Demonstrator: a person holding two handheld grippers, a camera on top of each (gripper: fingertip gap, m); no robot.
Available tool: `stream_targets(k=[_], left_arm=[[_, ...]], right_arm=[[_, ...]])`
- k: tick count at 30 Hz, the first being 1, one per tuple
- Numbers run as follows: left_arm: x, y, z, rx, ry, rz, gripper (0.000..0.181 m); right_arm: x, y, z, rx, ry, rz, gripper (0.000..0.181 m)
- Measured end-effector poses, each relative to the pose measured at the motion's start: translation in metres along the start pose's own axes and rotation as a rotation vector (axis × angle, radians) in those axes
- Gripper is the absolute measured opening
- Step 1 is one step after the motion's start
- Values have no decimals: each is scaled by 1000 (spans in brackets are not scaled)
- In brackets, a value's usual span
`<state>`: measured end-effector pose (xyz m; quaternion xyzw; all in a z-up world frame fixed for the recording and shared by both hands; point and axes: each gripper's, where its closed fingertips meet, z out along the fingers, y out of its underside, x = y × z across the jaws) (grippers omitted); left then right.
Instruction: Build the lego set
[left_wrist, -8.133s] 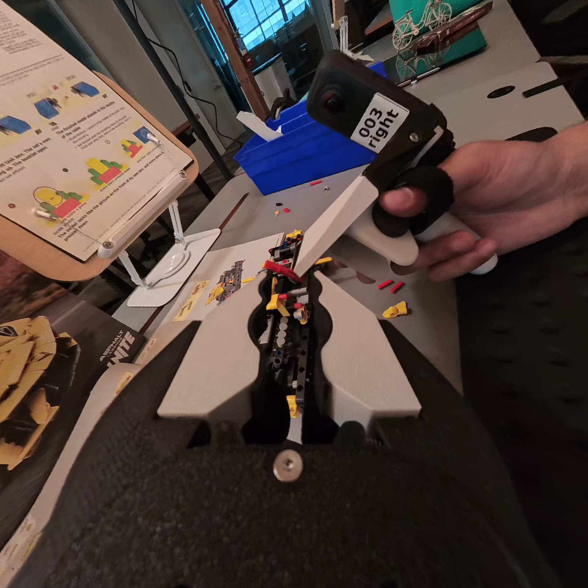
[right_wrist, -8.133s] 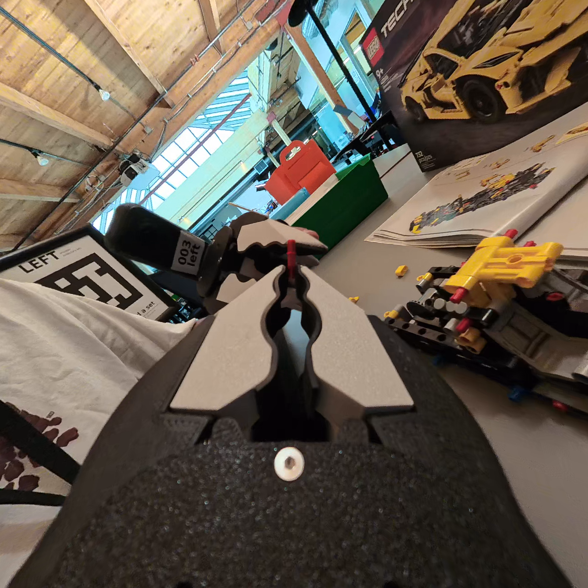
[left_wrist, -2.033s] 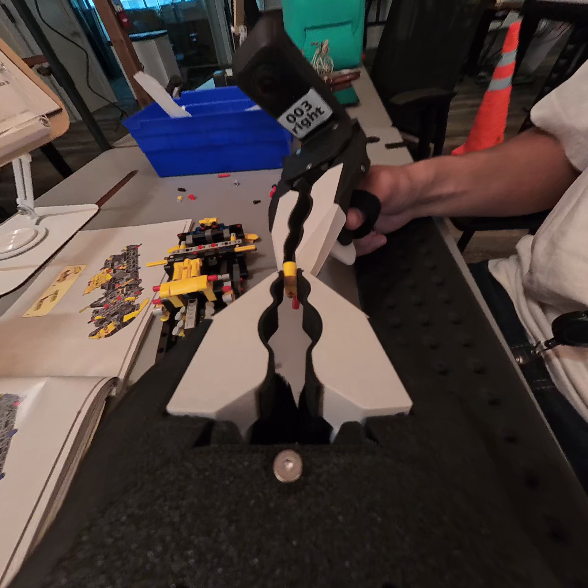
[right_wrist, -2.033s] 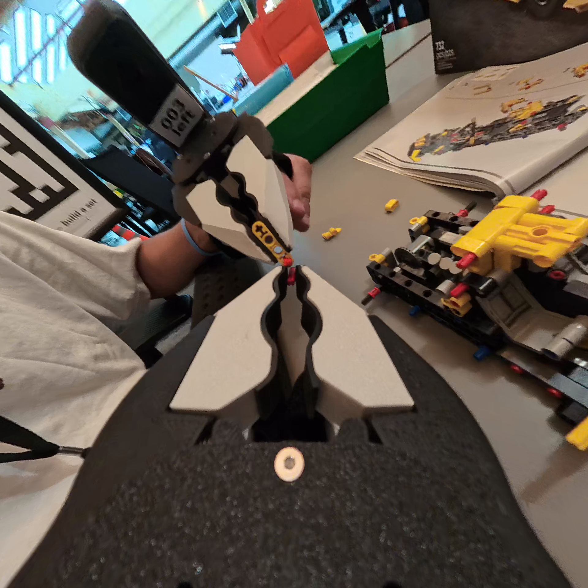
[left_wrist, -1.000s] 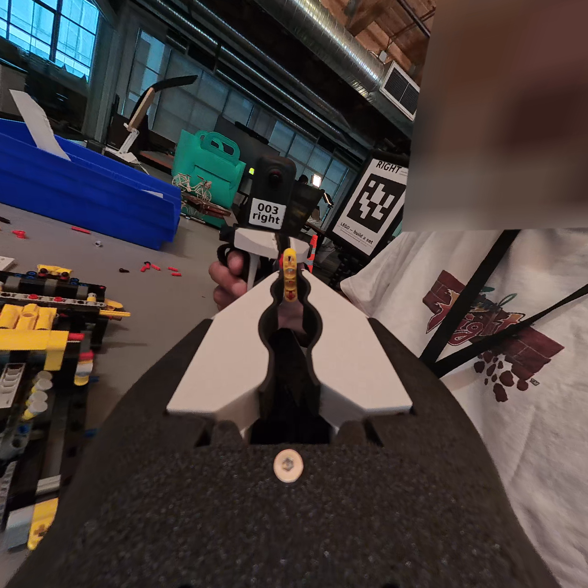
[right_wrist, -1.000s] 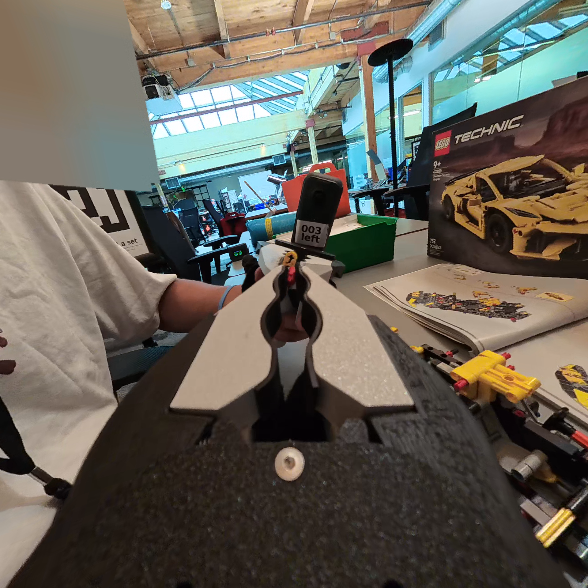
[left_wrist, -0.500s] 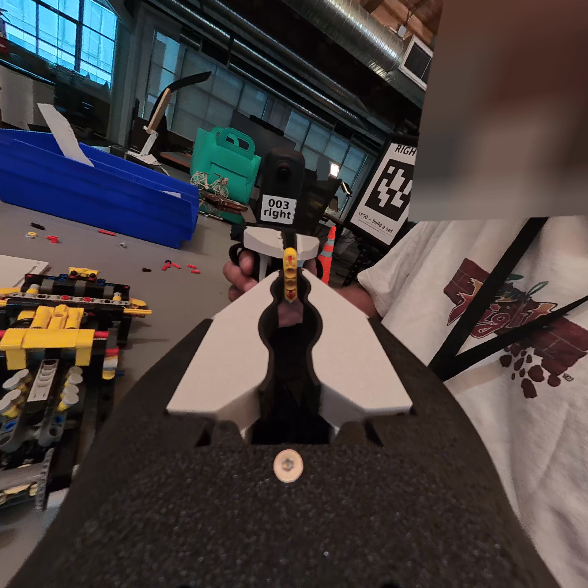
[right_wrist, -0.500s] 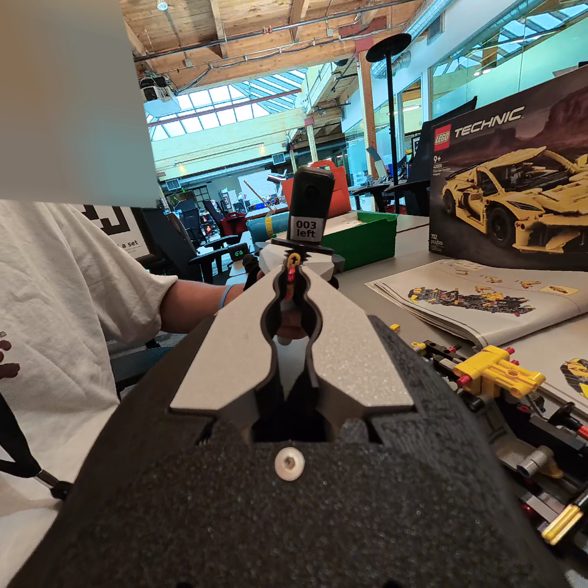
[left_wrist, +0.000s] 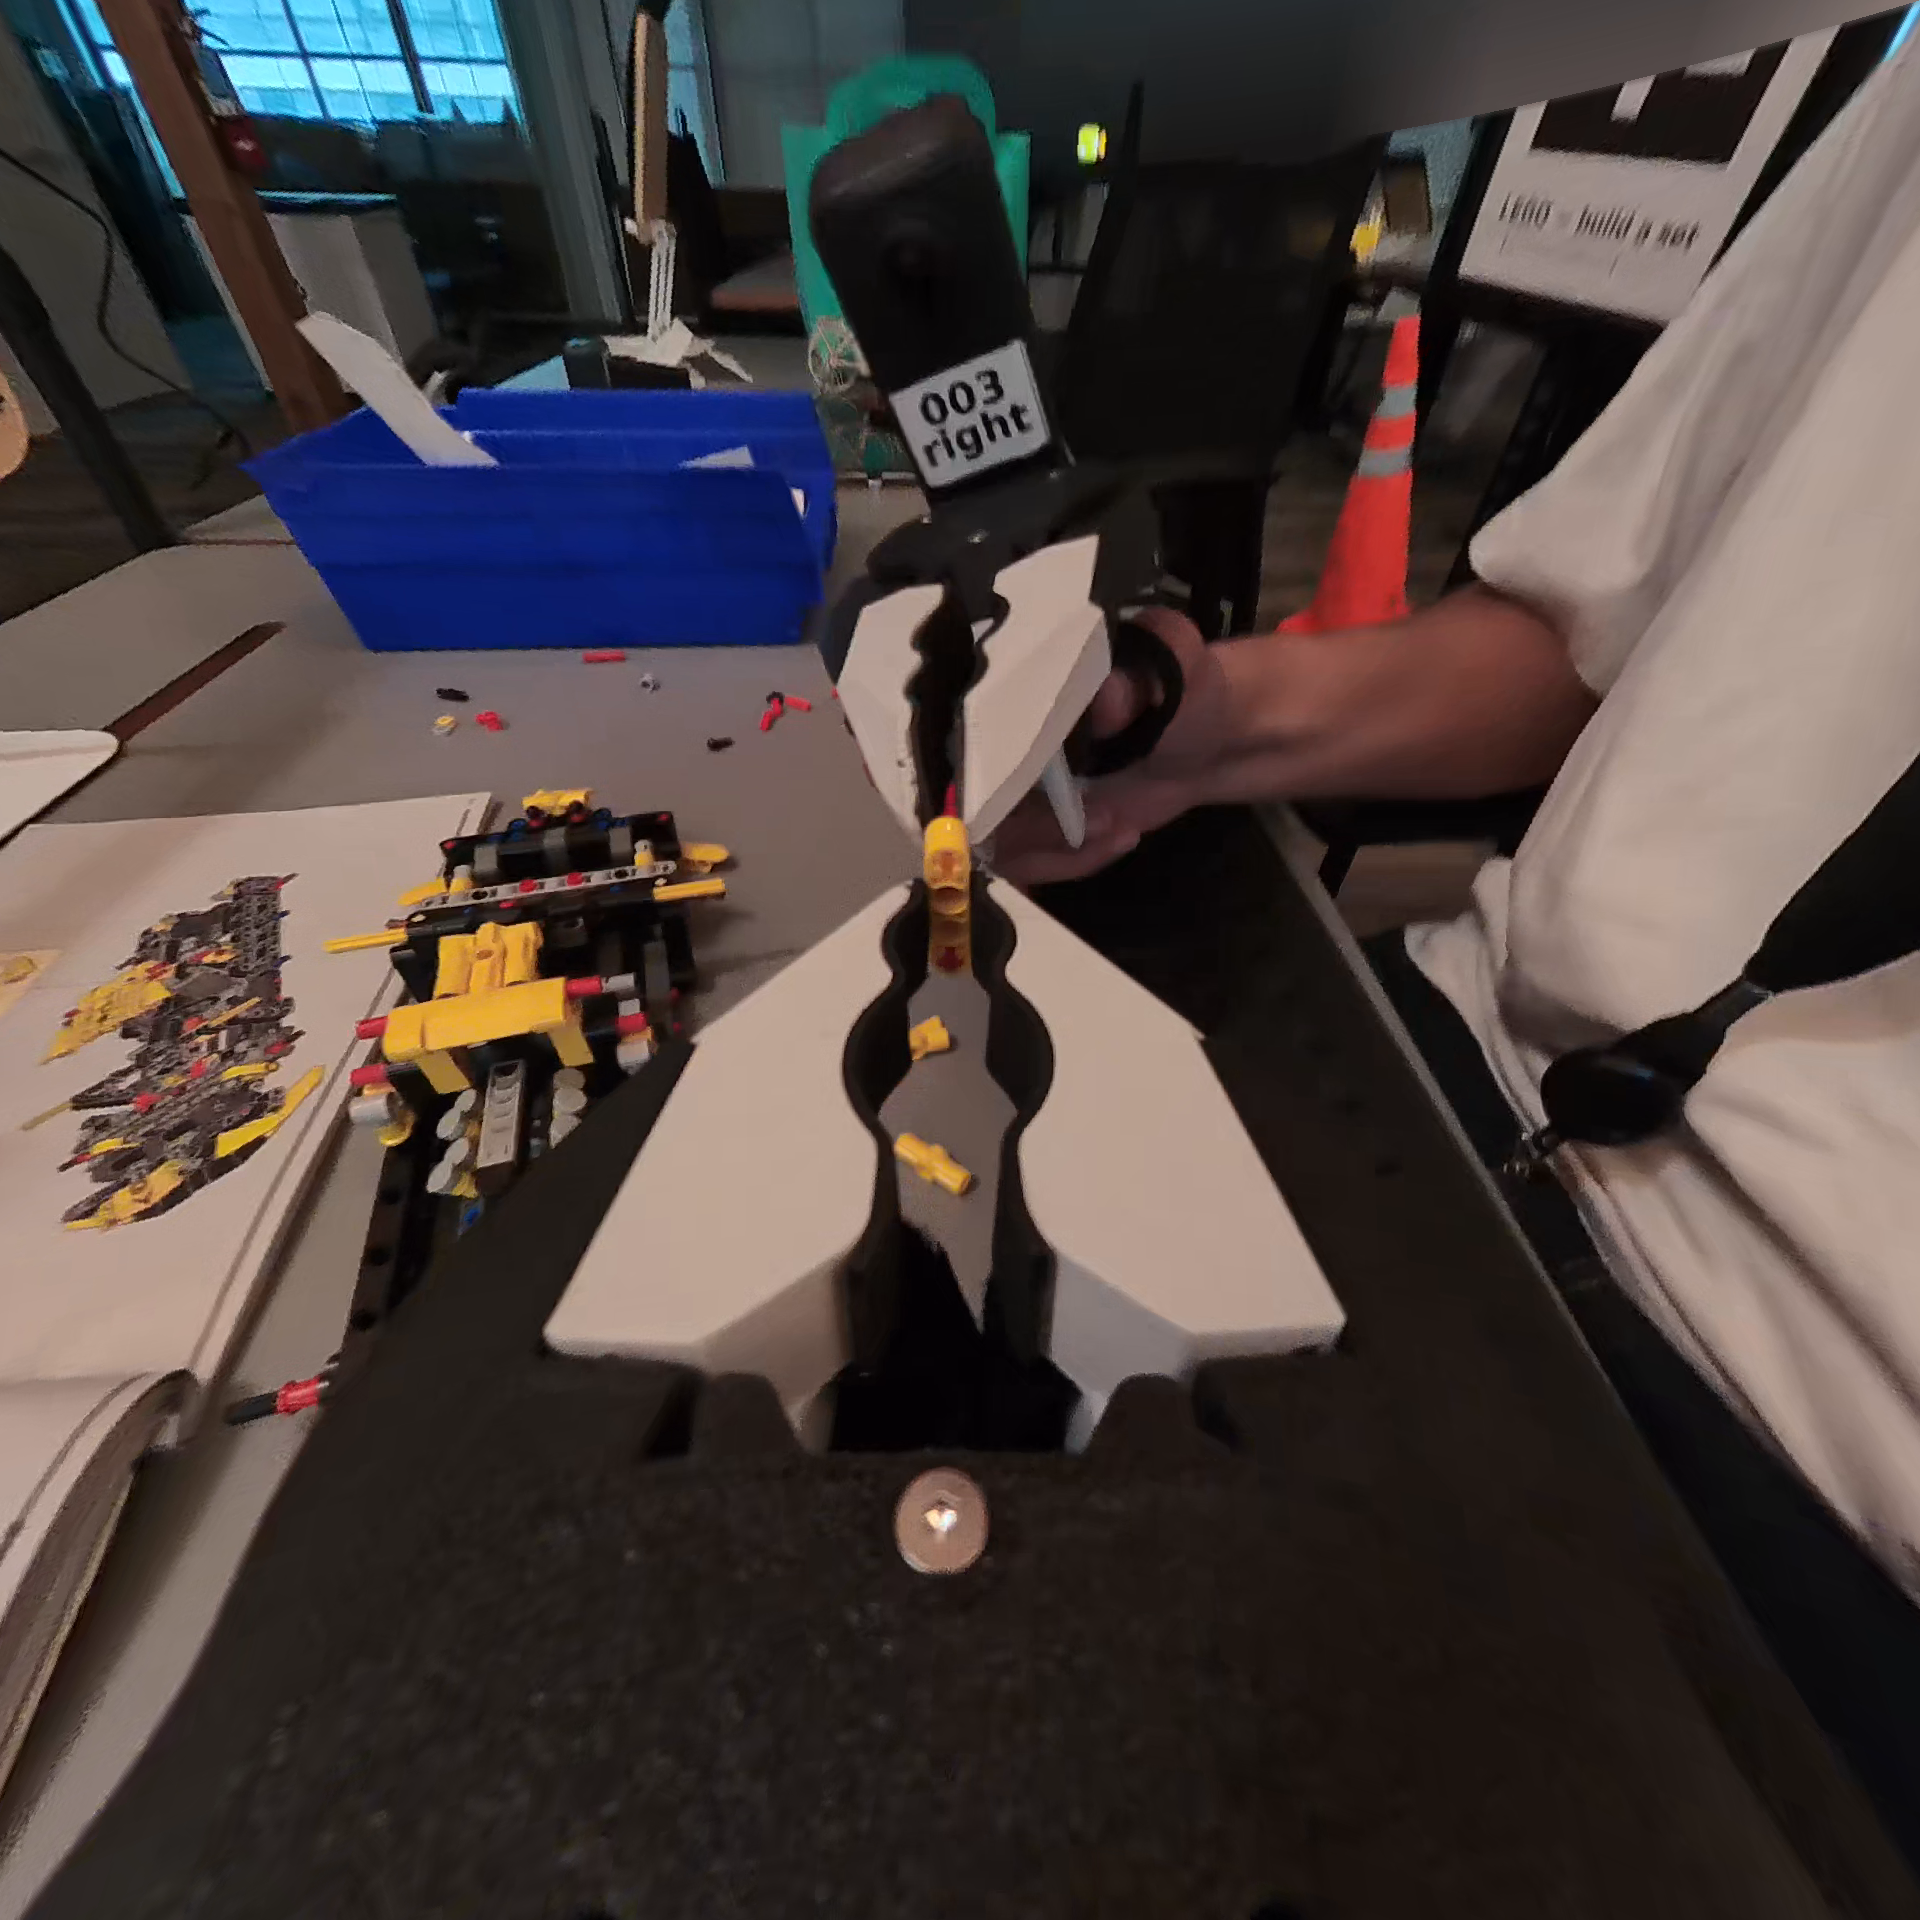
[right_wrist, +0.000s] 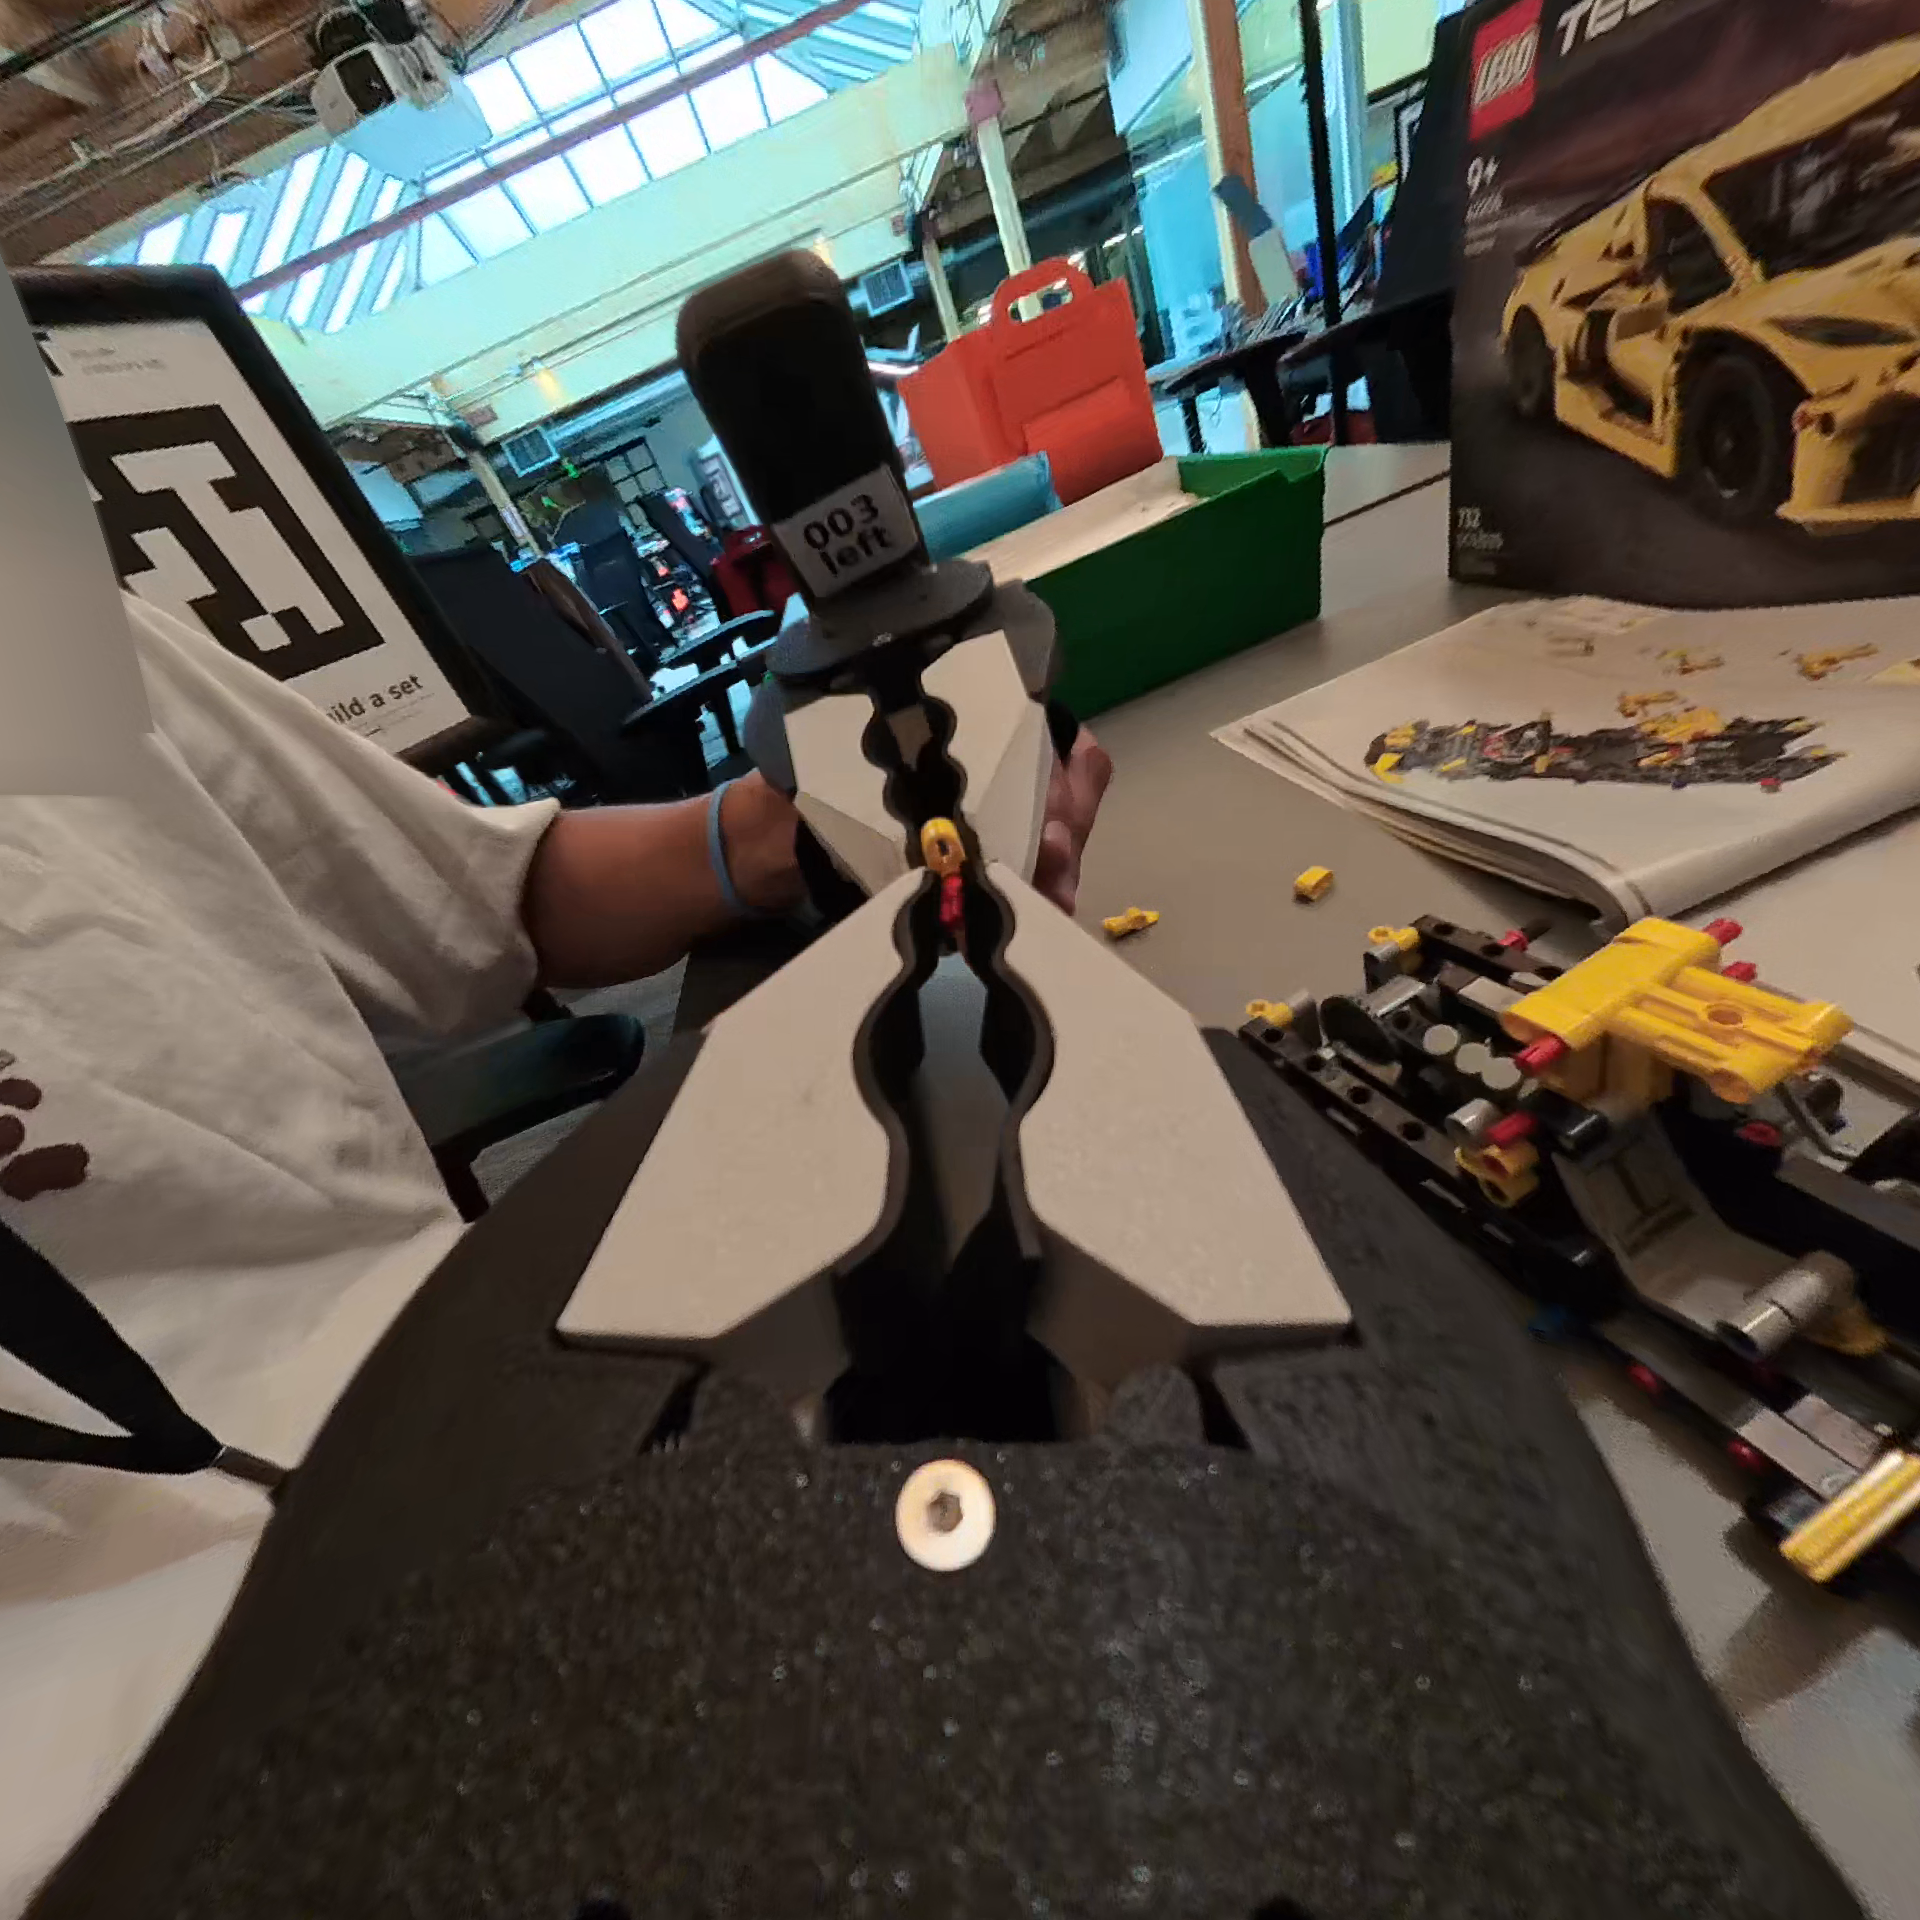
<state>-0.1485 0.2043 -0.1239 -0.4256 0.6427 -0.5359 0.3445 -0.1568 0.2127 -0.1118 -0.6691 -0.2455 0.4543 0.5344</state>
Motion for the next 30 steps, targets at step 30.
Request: stream_targets(k=[30], left_arm=[[-63, 18, 4, -414, -790, 737, 7]], right_arm=[[59, 4, 1, 18, 456, -24, 33]])
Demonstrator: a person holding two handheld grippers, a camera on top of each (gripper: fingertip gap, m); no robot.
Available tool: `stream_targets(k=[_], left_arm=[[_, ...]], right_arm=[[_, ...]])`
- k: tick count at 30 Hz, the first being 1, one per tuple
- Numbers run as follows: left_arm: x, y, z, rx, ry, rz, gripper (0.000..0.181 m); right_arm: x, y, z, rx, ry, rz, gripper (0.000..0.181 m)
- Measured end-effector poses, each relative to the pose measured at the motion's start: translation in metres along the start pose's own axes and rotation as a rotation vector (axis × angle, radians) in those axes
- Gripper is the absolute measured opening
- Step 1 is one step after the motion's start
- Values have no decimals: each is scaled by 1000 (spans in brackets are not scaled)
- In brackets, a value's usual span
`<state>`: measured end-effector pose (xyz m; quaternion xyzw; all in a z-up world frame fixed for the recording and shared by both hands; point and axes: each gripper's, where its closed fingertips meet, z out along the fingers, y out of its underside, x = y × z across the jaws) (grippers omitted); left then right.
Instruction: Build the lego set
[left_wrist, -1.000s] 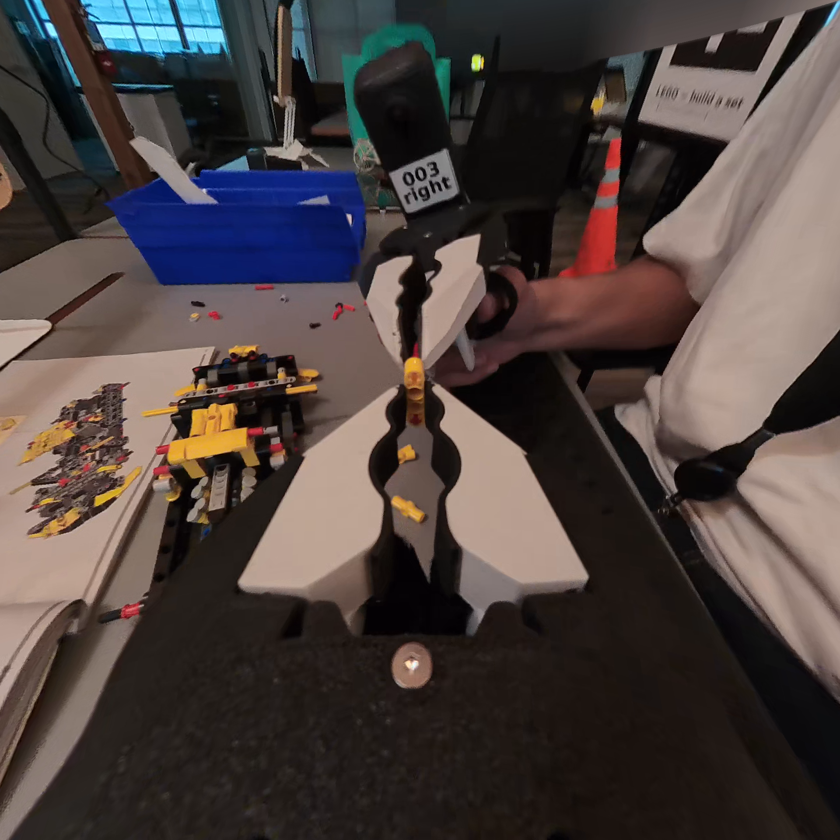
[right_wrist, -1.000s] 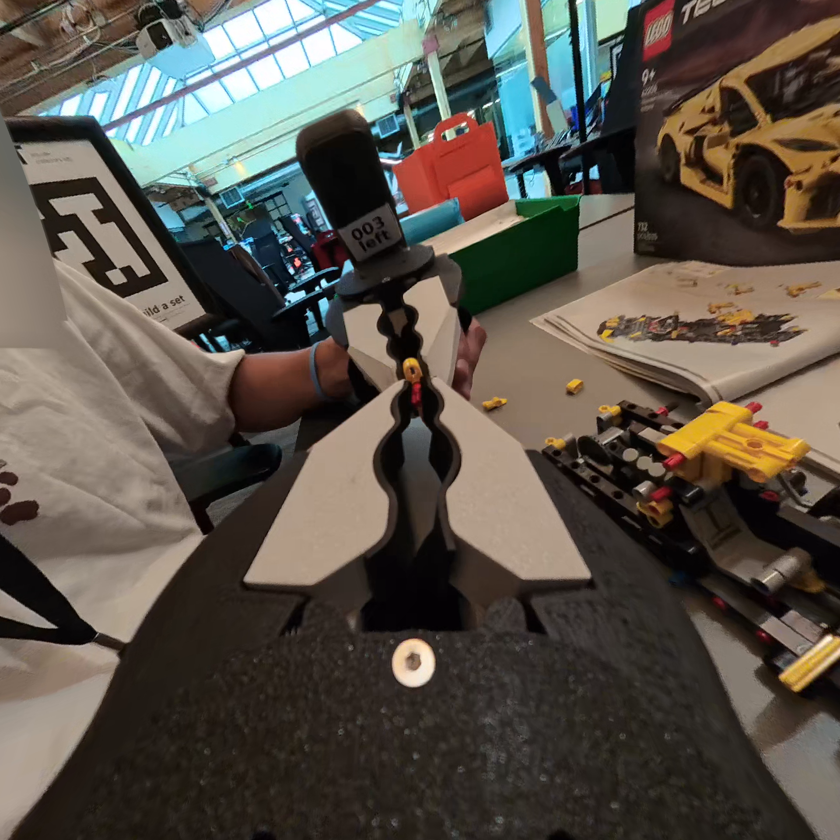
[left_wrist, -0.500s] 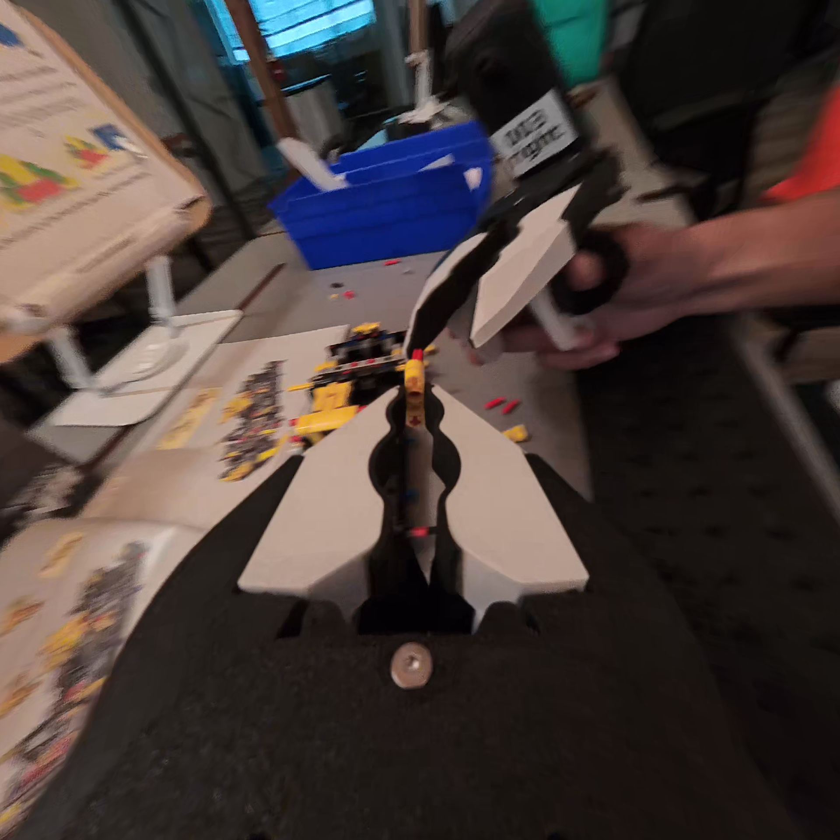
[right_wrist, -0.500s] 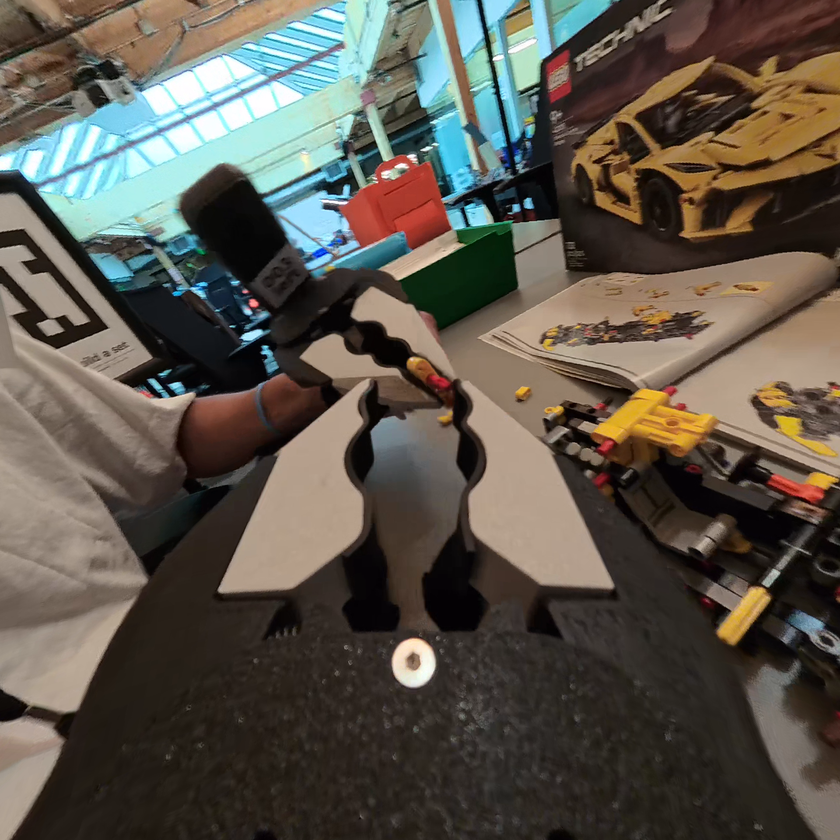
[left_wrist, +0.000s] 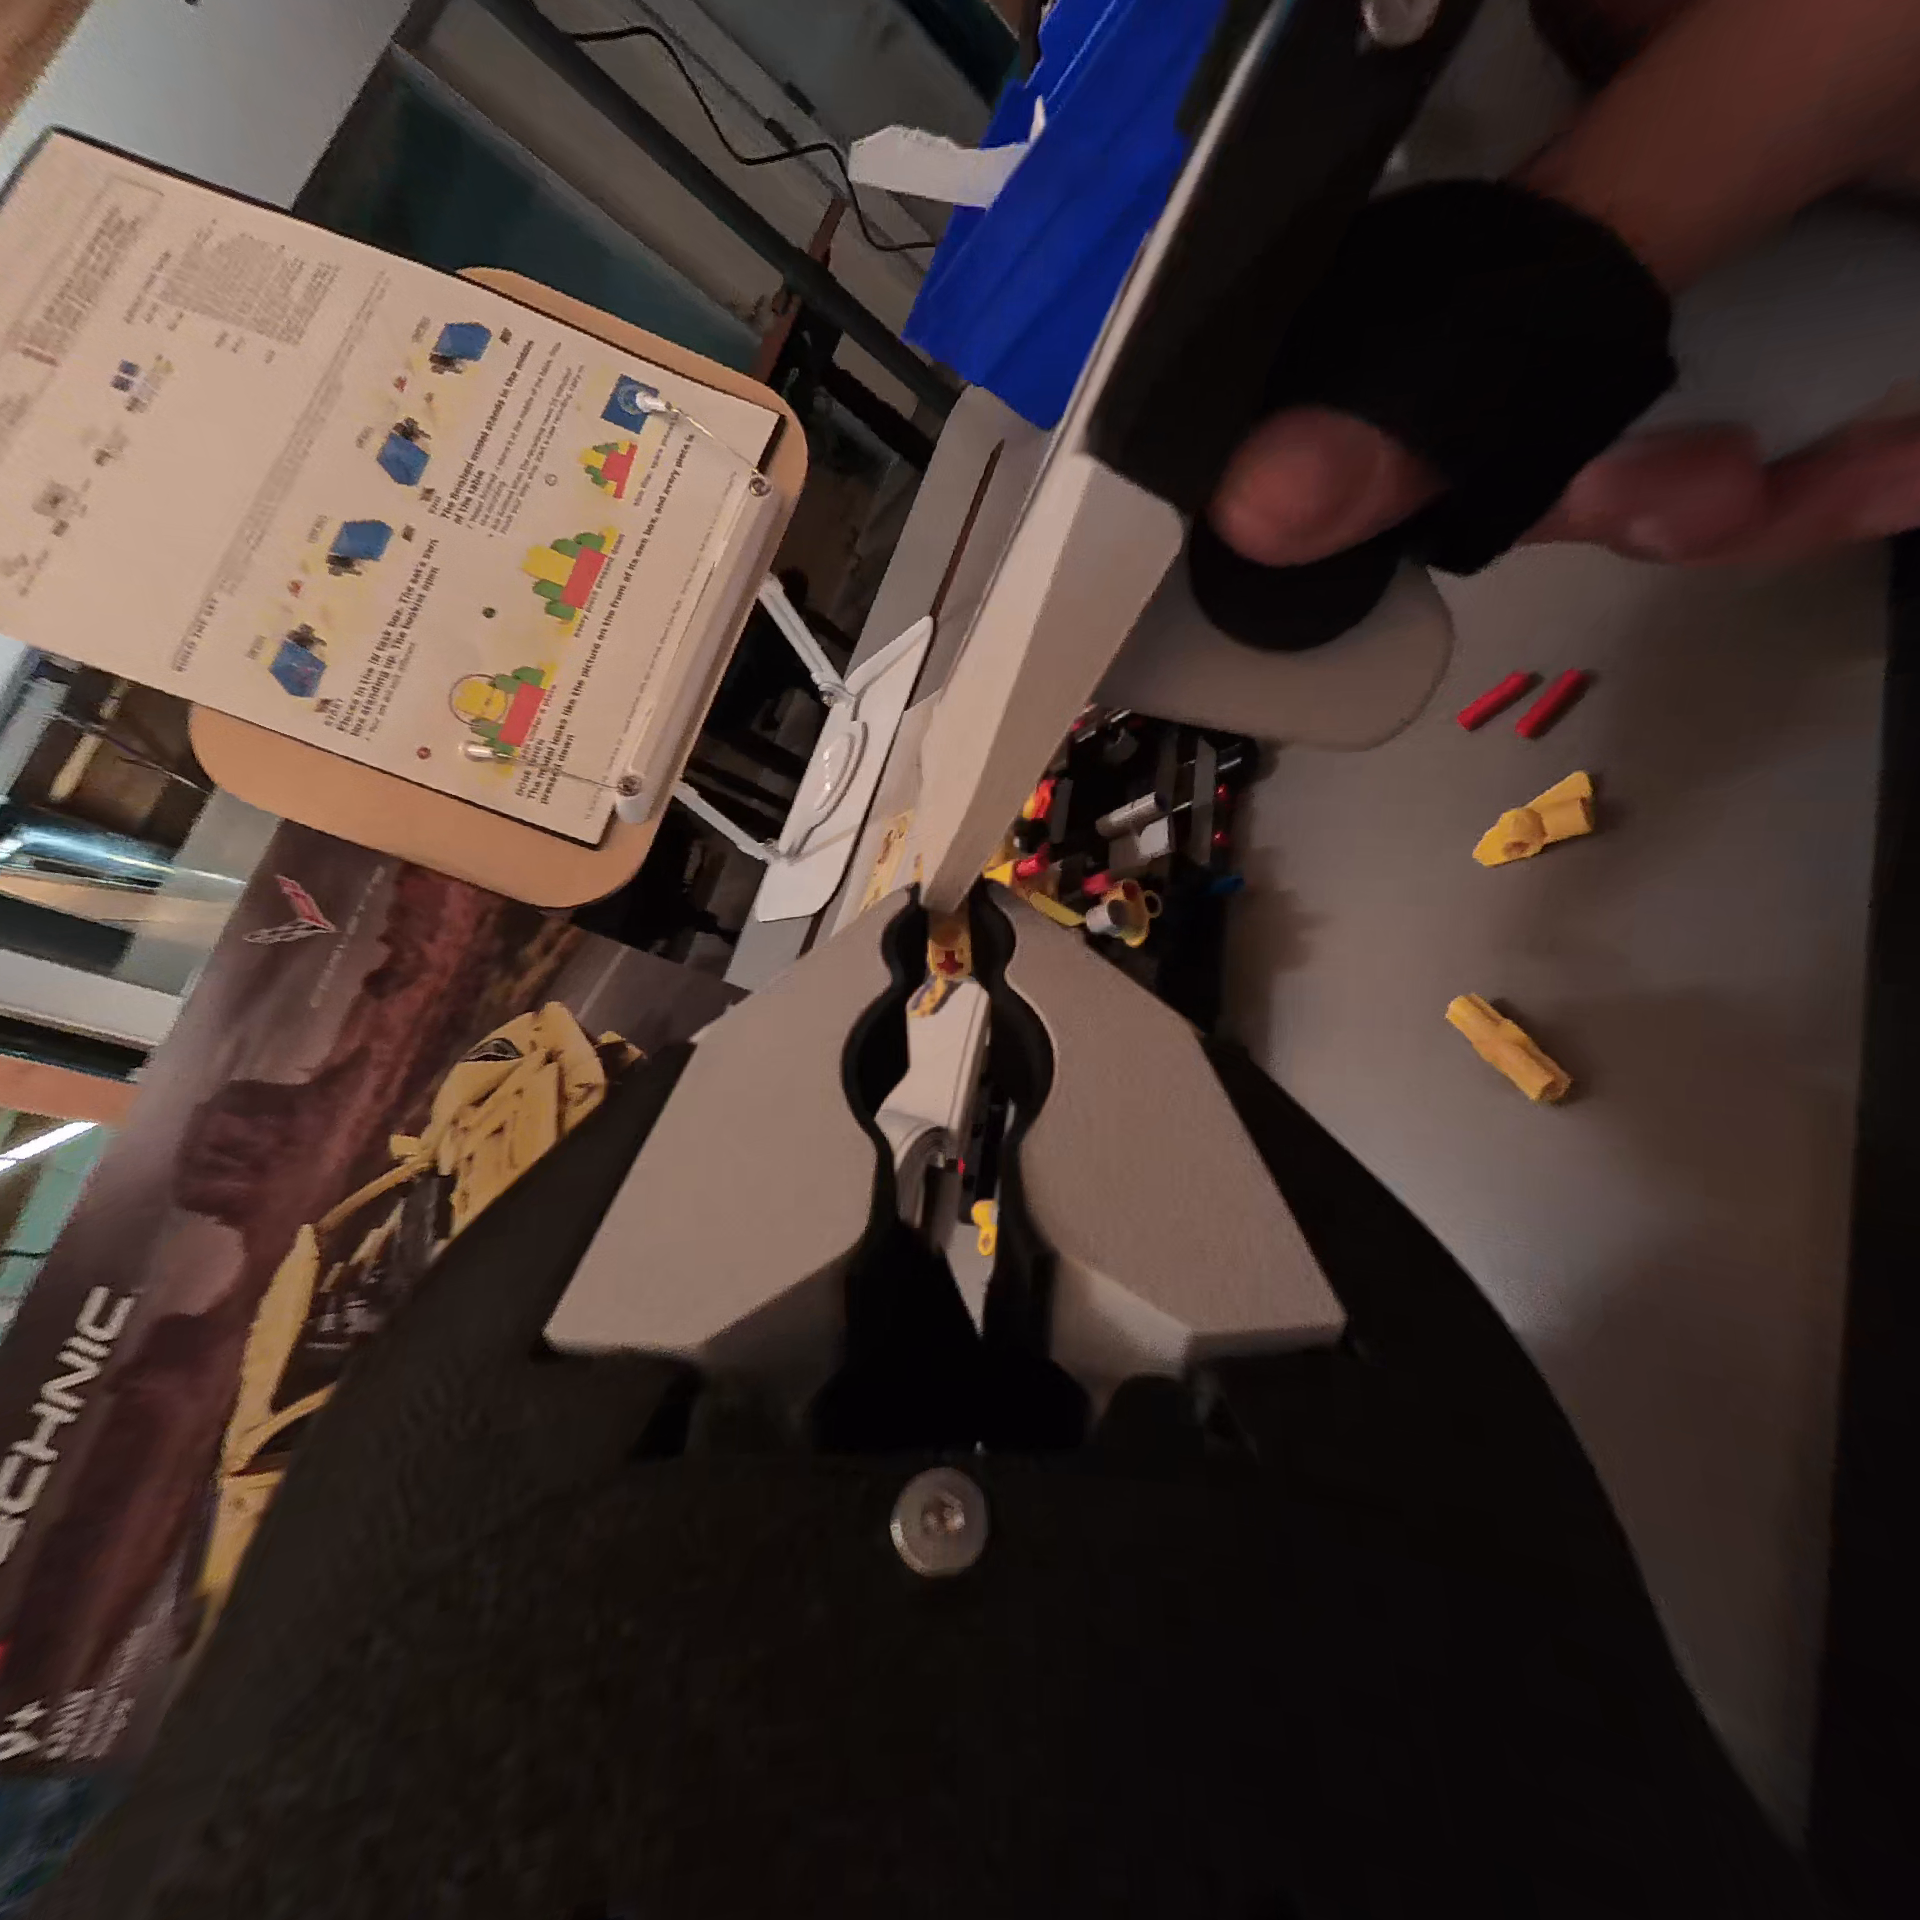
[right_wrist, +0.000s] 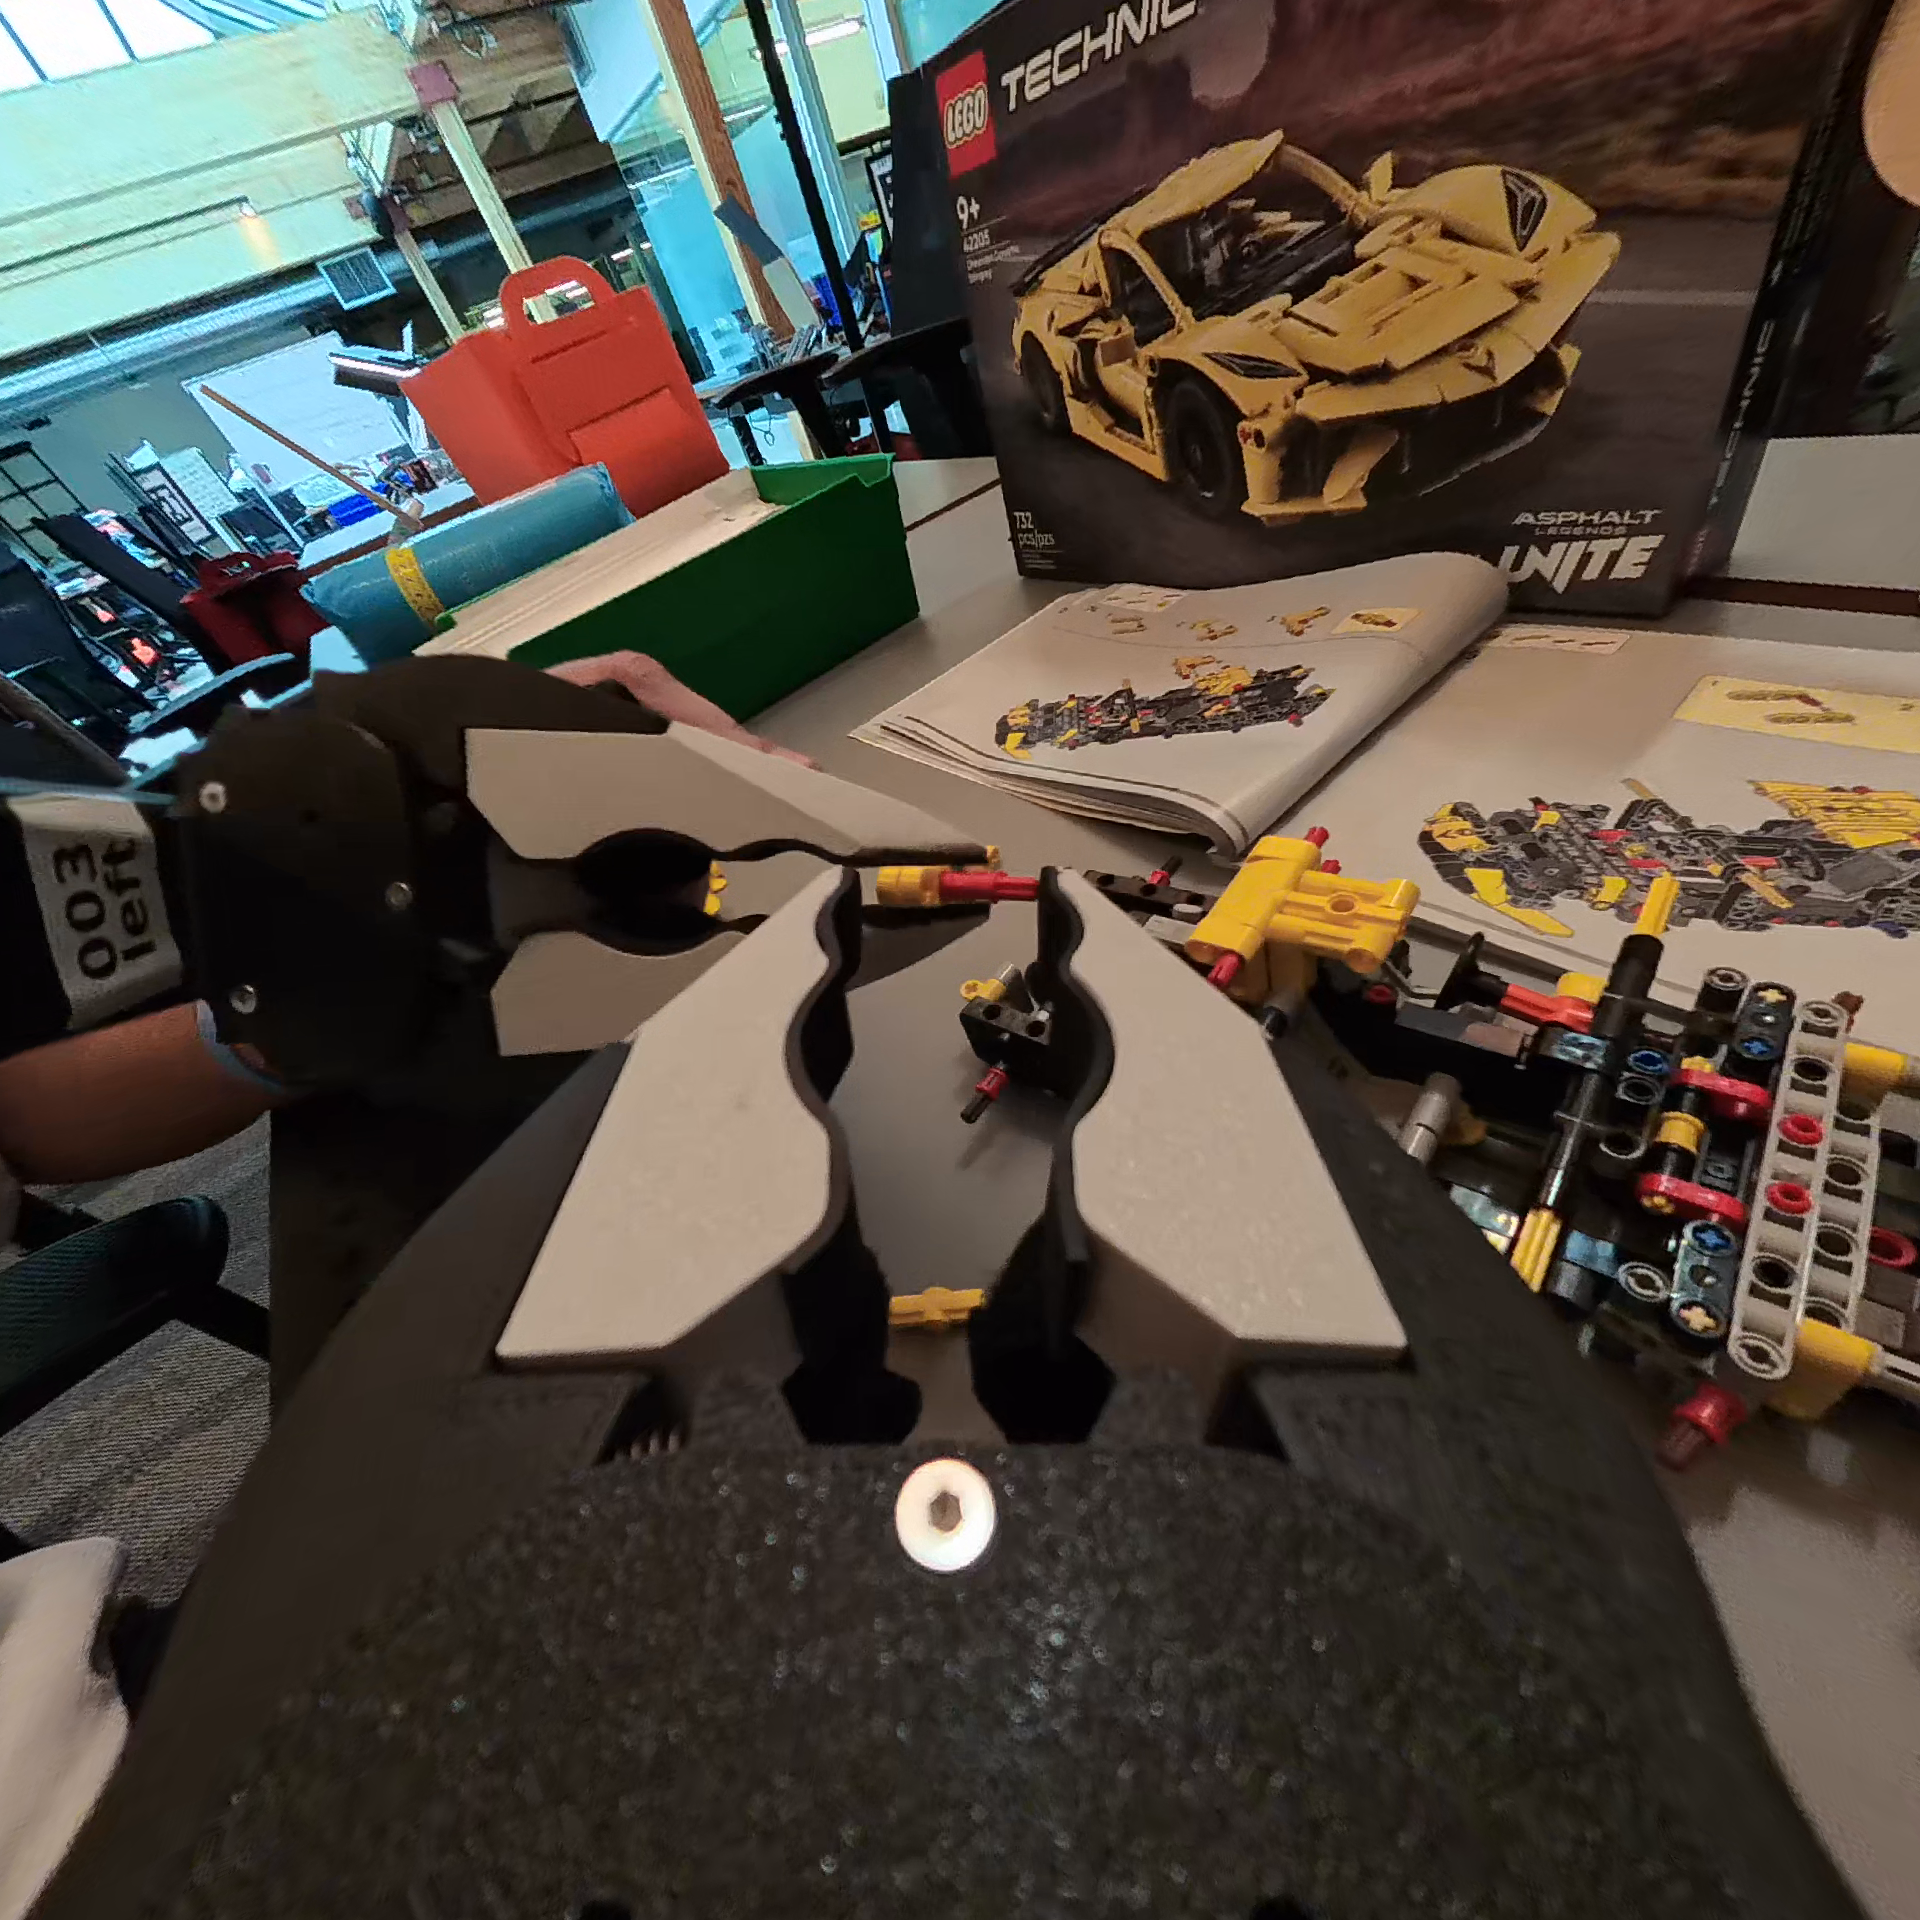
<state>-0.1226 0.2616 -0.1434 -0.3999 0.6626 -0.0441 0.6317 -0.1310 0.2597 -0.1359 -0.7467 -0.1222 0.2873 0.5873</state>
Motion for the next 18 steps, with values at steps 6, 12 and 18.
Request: stream_targets(k=[6, 12, 18], left_arm=[[-3, -2, -2, -21, -65, 101, 7], [-2, -1, -2, -50, -87, 155, 7], [1, -1, -4, -37, -77, 201, 7]], right_arm=[[-1, 0, -1, 1, -1, -7, 29], [0, 1, -1, -29, 54, -96, 27], [-3, 4, -2, -48, -2, -122, 26]])
